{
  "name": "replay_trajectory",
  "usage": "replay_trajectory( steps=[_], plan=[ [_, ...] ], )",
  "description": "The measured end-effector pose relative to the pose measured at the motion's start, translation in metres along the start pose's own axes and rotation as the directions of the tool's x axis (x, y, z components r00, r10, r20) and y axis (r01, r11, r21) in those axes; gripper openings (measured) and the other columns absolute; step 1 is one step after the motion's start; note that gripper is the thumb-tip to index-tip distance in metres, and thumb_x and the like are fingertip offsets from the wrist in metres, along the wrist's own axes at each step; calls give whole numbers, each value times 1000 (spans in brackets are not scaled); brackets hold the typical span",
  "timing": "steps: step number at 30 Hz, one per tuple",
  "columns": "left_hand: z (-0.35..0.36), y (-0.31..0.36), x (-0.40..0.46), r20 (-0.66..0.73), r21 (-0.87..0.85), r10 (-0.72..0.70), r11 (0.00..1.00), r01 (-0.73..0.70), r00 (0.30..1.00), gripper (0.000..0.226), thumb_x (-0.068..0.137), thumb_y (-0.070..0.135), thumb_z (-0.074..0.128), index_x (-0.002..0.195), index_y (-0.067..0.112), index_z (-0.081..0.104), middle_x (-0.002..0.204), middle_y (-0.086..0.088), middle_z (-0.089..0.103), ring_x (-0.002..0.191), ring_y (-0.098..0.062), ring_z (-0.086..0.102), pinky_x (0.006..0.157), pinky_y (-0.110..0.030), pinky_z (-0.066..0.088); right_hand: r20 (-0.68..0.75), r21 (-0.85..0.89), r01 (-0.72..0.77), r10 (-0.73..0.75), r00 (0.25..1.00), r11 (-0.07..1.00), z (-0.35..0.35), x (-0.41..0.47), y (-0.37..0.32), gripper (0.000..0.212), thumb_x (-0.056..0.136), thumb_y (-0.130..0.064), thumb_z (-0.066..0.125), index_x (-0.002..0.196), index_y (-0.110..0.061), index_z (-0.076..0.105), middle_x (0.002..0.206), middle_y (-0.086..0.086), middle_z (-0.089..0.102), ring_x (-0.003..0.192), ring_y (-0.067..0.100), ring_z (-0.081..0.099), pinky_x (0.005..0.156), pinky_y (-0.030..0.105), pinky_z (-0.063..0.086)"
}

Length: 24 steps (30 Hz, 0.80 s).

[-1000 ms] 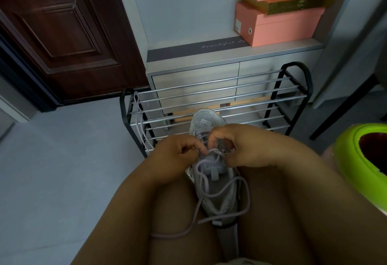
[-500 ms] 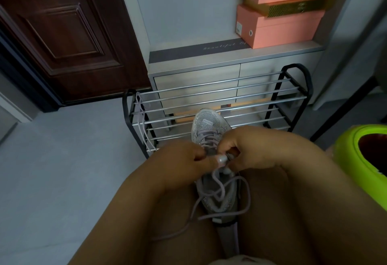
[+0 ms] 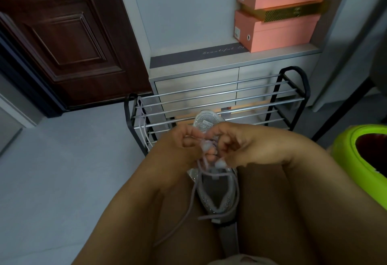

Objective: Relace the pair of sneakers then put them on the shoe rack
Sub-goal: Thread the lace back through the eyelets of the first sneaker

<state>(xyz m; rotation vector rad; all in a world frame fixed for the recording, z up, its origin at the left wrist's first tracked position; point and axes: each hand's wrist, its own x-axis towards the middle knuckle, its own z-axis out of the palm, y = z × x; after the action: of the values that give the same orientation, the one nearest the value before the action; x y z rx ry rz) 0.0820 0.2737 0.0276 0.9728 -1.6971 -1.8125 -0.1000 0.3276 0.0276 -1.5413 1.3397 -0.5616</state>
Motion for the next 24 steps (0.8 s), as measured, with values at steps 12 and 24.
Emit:
replay_trajectory(
  steps=[12, 24],
  plan=[
    [-5, 14, 0, -27, -141, 164, 976, -167, 986, 19, 71, 14, 64, 90, 13, 61, 74, -1, 72, 62, -8, 62, 53, -19, 44, -240, 53, -97, 107, 965, 994, 18, 6, -11, 10, 81, -3, 65, 82, -13, 65, 46, -10, 50, 36, -2, 42, 40, 11, 32],
    [-10, -16, -6, 105, 603, 25, 794, -83, 994, 10, 79, 11, 74, 80, 21, 72, 73, 3, 73, 64, -7, 69, 70, -27, 59, -201, 442, -88, 194, 960, 893, 2, -2, -1, 10, 81, 12, 60, 87, 3, 62, 77, 18, 66, 55, 17, 66, 53, 22, 57]
  ],
)
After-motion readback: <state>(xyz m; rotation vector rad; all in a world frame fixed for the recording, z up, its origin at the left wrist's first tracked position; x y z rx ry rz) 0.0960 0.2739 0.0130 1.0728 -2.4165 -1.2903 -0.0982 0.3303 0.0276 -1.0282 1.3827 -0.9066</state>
